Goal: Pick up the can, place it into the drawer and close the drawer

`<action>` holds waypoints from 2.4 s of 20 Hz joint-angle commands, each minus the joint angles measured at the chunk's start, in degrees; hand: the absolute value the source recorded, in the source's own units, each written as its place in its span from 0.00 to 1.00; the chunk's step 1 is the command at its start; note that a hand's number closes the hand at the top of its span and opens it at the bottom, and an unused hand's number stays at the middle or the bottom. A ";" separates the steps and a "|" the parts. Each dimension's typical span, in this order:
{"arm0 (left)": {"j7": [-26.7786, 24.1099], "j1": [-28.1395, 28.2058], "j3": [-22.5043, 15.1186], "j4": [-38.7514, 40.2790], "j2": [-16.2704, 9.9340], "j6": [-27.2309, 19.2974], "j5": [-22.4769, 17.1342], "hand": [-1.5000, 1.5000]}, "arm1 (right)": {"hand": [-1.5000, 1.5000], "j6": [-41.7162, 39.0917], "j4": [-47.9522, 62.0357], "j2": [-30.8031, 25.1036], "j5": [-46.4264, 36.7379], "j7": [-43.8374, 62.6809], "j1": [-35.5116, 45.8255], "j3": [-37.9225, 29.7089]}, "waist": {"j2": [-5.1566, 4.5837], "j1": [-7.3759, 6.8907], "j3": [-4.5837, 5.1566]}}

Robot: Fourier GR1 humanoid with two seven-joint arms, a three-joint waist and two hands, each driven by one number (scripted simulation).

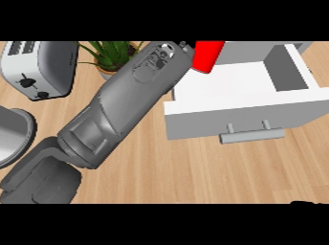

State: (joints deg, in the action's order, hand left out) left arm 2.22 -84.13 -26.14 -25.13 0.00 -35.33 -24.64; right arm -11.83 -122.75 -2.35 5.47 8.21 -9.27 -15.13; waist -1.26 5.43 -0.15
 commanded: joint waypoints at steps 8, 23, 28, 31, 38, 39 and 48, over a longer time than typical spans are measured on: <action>-4.91 2.65 -6.94 3.25 0.00 -1.36 -2.68 1.00 | 0.00 -0.31 0.42 -0.39 -0.18 -0.89 1.40 0.34 | -0.28 0.95 -0.01; -4.49 2.95 -11.09 3.83 0.00 -8.79 -6.95 0.00 | 0.00 0.46 2.36 -1.76 -1.61 0.93 5.02 0.64 | -0.58 1.72 -0.02; -4.68 2.65 -11.38 3.01 0.00 -10.19 -8.96 0.00 | 0.00 -0.06 -0.16 -3.04 -3.12 0.29 4.21 0.40 | -0.30 1.71 0.02; -5.74 2.57 -10.39 3.37 0.00 -10.44 -10.12 0.00 | 0.00 1.33 -3.31 -4.67 -9.28 -1.31 6.29 1.40 | -0.44 1.42 0.09; -7.84 4.08 -9.35 0.66 0.00 -10.85 -14.30 0.00 | 0.00 -1.23 -5.81 -8.02 -16.53 -6.14 4.25 3.67 | -0.14 0.80 0.06; -8.63 3.32 -8.79 1.48 0.00 -10.02 -14.61 0.00 | 0.00 -0.50 -6.58 -7.59 -19.02 -6.15 4.52 5.29 | -0.35 0.91 0.08; -10.41 0.87 -7.97 1.33 0.00 -11.61 -16.00 0.00 | 0.00 1.51 -2.67 -11.80 -39.16 -6.75 7.91 13.03 | 0.36 -2.32 0.14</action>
State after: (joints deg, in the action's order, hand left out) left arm -6.97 -83.50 -34.14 -23.66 0.00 -46.77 -40.32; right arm -10.57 -125.28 -12.51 -25.74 1.02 -1.47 -5.80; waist -1.23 4.07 -0.05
